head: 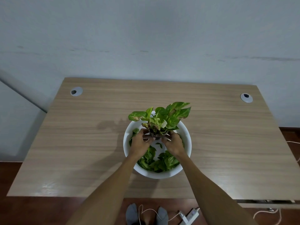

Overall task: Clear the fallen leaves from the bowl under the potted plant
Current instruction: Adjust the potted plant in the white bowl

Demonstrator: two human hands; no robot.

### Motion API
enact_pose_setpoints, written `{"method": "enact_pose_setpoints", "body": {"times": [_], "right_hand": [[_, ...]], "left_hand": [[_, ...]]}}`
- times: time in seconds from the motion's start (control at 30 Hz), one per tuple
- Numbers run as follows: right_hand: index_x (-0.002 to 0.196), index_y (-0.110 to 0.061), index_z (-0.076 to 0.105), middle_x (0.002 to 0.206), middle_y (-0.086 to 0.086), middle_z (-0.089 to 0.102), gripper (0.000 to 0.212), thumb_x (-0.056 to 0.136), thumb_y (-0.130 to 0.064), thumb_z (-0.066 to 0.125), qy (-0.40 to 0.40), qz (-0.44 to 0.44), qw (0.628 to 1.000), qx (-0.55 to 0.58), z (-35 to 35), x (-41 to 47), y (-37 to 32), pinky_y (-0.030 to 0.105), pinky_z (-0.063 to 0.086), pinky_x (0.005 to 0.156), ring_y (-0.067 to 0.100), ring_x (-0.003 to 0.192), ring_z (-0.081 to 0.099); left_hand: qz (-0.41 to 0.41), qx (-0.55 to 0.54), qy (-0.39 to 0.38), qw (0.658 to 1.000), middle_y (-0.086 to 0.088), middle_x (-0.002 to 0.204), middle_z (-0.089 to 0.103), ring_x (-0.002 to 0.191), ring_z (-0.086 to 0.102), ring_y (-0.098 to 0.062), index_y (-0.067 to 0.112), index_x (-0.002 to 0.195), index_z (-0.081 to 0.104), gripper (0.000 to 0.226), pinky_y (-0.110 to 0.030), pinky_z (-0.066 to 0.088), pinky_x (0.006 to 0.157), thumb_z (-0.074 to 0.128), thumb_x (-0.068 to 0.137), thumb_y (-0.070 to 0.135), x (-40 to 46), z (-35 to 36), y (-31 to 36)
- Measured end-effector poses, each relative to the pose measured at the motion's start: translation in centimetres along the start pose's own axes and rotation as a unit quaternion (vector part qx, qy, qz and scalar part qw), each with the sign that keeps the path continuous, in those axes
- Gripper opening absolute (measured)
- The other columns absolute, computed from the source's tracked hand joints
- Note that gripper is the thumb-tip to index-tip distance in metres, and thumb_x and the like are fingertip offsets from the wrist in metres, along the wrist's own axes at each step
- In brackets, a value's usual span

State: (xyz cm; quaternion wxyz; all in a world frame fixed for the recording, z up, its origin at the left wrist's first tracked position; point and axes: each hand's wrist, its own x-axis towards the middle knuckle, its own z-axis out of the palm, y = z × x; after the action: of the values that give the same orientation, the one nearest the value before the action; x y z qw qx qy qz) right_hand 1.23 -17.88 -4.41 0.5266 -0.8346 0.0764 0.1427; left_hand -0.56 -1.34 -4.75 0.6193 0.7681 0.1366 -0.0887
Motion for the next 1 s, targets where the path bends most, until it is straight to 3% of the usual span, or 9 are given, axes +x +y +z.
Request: {"method": "enact_pose_setpoints", "body": {"times": [0.13, 0.27, 0.33, 0.5, 0.57, 0.67, 0.8, 0.9, 1.0], "right_hand": [[0.112, -0.019, 0.065, 0.096, -0.004, 0.074, 0.027, 0.088, -0.008, 0.058, -0.008, -0.013, 1.0, -0.004, -0.3, -0.7, 0.2, 0.033, 0.059, 0.077, 0.013, 0.093, 0.068], [0.116, -0.02, 0.064, 0.102, -0.005, 0.073, 0.03, 0.09, -0.009, 0.058, -0.015, -0.018, 1.0, 0.0, -0.3, -0.7, -0.1, 0.022, 0.054, 0.077, 0.007, 0.101, 0.065], [0.12, -0.017, 0.063, 0.105, -0.003, 0.072, 0.032, 0.09, -0.008, 0.057, -0.016, -0.015, 1.0, 0.009, -0.2, -0.6, -0.2, 0.024, 0.053, 0.081, 0.008, 0.103, 0.064], [0.117, -0.012, 0.066, 0.105, 0.001, 0.074, 0.03, 0.087, -0.008, 0.061, -0.006, -0.005, 1.0, 0.003, -0.2, -0.6, -0.5, 0.033, 0.055, 0.089, 0.015, 0.103, 0.067], [0.116, -0.012, 0.067, 0.105, 0.001, 0.074, 0.029, 0.087, -0.009, 0.063, -0.001, 0.001, 1.0, -0.001, -0.1, -0.8, -0.6, 0.025, 0.054, 0.084, 0.014, 0.101, 0.066], [0.11, -0.012, 0.071, 0.093, -0.001, 0.072, 0.023, 0.088, -0.011, 0.064, 0.025, -0.006, 0.999, -0.031, -0.1, -1.1, -0.8, 0.004, 0.042, 0.061, 0.013, 0.087, 0.064], [0.108, -0.012, 0.072, 0.094, 0.002, 0.074, 0.02, 0.091, -0.013, 0.061, 0.045, 0.012, 0.998, -0.047, 0.3, -1.6, -1.1, 0.021, 0.042, 0.071, 0.013, 0.085, 0.061], [0.116, -0.011, 0.07, 0.101, 0.008, 0.075, 0.028, 0.094, -0.01, 0.053, 0.074, 0.015, 0.994, -0.085, 0.0, -1.9, -1.1, 0.023, 0.042, 0.072, 0.02, 0.084, 0.064], [0.118, -0.008, 0.069, 0.108, 0.01, 0.074, 0.034, 0.094, -0.001, 0.045, 0.122, 0.025, 0.991, -0.047, -1.5, -2.5, -1.4, 0.024, 0.05, 0.072, 0.025, 0.09, 0.069]], "left_hand": [[0.009, 0.016, -0.004, 1.0, 0.001, 0.106, 0.071, 0.098, 0.069, -0.01, 0.014, 0.116, 0.06, 0.036, -0.035, 0.058, 0.086, 0.073, 0.082, 0.017, -0.2, 0.1, -0.2], [0.009, 0.031, -0.007, 0.999, 0.002, 0.111, 0.069, 0.102, 0.067, -0.012, 0.014, 0.123, 0.058, 0.04, -0.024, 0.054, 0.081, 0.07, 0.085, 0.017, -0.4, 0.0, 0.3], [0.005, 0.029, -0.006, 1.0, 0.002, 0.113, 0.068, 0.103, 0.065, -0.012, 0.013, 0.125, 0.057, 0.04, -0.022, 0.052, 0.081, 0.069, 0.086, 0.016, -0.3, 0.0, 0.4], [0.0, 0.033, 0.005, 0.999, -0.002, 0.113, 0.07, 0.107, 0.065, -0.013, 0.009, 0.121, 0.061, 0.034, -0.034, 0.053, 0.096, 0.068, 0.088, 0.016, -0.4, 0.2, -0.2], [-0.004, 0.031, 0.006, 0.999, -0.002, 0.113, 0.07, 0.107, 0.065, -0.013, 0.01, 0.12, 0.062, 0.033, -0.035, 0.052, 0.098, 0.067, 0.088, 0.016, -0.6, 0.4, -0.2], [-0.01, 0.037, 0.0, 0.999, 0.0, 0.114, 0.069, 0.108, 0.064, -0.011, 0.01, 0.122, 0.06, 0.036, -0.035, 0.051, 0.099, 0.067, 0.088, 0.018, -0.8, 0.5, -0.1], [-0.005, 0.077, -0.007, 0.997, -0.001, 0.118, 0.067, 0.11, 0.062, -0.014, 0.011, 0.127, 0.057, 0.039, -0.033, 0.05, 0.098, 0.065, 0.09, 0.018, -1.1, 0.4, 0.4], [0.003, 0.141, -0.004, 0.99, -0.006, 0.124, 0.065, 0.116, 0.06, -0.019, 0.01, 0.132, 0.054, 0.039, -0.035, 0.05, 0.099, 0.057, 0.093, 0.013, -1.6, -0.5, 0.6], [0.049, 0.26, 0.059, 0.963, -0.004, 0.119, 0.068, 0.104, 0.065, -0.021, 0.015, 0.126, 0.061, 0.036, -0.039, 0.055, 0.087, 0.048, 0.093, 0.009, -2.2, -2.3, 0.9]]}}
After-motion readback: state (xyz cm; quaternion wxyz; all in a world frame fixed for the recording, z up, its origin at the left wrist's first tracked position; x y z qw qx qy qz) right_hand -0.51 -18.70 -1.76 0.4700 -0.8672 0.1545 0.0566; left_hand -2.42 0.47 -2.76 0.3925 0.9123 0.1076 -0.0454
